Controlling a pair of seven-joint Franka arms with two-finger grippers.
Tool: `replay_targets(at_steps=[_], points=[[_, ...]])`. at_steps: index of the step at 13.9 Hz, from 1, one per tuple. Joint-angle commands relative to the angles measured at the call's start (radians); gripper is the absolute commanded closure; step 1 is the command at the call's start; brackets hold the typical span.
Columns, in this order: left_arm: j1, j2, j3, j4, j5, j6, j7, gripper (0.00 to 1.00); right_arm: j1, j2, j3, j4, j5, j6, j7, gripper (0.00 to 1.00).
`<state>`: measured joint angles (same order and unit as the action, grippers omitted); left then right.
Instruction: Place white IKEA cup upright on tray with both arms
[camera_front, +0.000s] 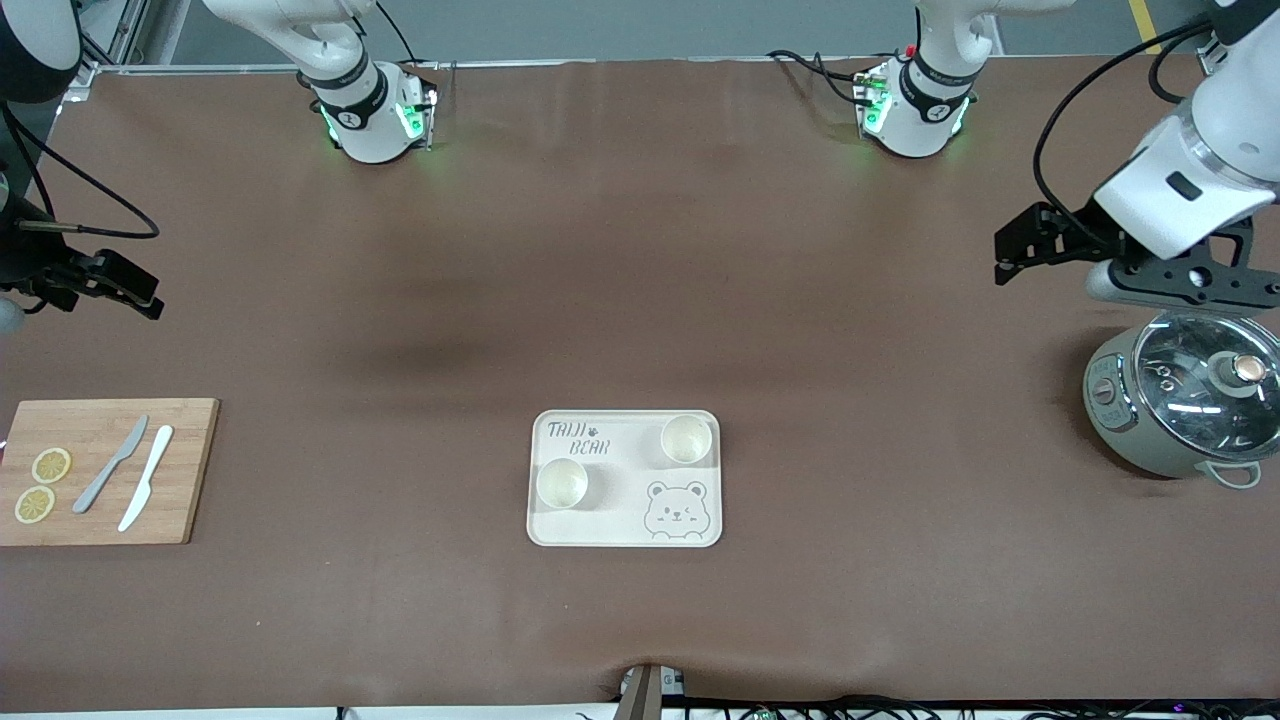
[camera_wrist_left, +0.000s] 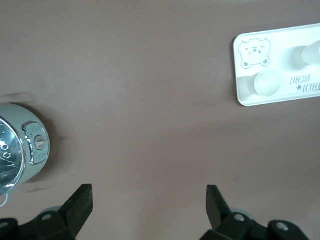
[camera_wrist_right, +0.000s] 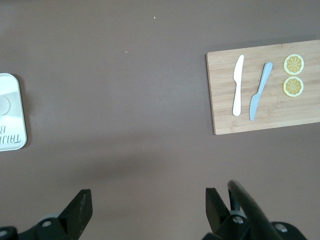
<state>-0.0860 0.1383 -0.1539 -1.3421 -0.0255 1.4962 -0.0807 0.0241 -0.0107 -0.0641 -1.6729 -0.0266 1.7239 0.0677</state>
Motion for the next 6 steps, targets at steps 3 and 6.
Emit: replay_targets(at_steps=[3, 6], points=[[0.003, -0.014, -0.027, -0.020, 0.038, -0.002, 0.013, 0.00, -0.006, -0.029, 0.003, -0.015, 0.017, -0.007, 0.001, 0.00], [0.002, -0.012, -0.026, -0.020, 0.038, -0.004, 0.018, 0.00, -0.006, -0.020, 0.004, 0.033, 0.017, -0.038, -0.002, 0.00]])
